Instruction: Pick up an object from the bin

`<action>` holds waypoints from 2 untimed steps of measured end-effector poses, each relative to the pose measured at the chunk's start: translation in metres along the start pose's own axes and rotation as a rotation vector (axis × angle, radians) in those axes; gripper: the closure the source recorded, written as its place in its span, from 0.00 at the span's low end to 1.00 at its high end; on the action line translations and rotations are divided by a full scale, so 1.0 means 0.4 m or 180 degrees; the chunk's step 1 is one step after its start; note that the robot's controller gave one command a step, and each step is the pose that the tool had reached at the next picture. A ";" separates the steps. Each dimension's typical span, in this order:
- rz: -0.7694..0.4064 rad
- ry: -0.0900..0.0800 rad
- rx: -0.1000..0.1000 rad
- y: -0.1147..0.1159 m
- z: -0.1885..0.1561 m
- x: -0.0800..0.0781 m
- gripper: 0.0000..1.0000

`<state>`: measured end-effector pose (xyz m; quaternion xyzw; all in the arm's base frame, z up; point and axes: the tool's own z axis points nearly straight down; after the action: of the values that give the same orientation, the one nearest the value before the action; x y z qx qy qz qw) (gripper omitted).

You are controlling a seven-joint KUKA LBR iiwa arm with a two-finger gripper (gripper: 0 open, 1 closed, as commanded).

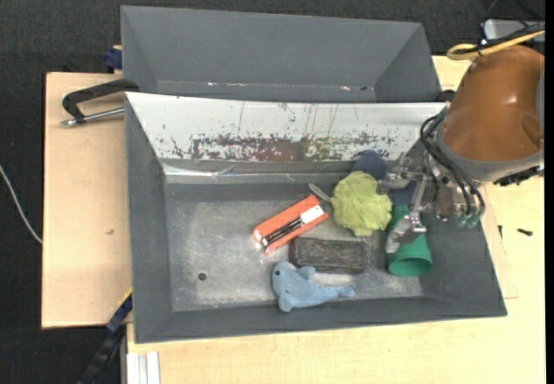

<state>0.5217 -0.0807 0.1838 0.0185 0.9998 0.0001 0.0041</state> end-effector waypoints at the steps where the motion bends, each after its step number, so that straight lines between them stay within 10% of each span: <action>1: -0.0046 0.0007 0.0000 0.040 0.171 -0.004 0.00; 2: -0.0254 -0.0022 0.0005 0.057 0.222 -0.030 1.00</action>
Offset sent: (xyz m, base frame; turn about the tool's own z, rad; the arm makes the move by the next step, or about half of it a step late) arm 0.0133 0.0279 -0.1138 -0.0882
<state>0.5351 -0.0584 0.0950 -0.0214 0.9997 -0.0010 0.0075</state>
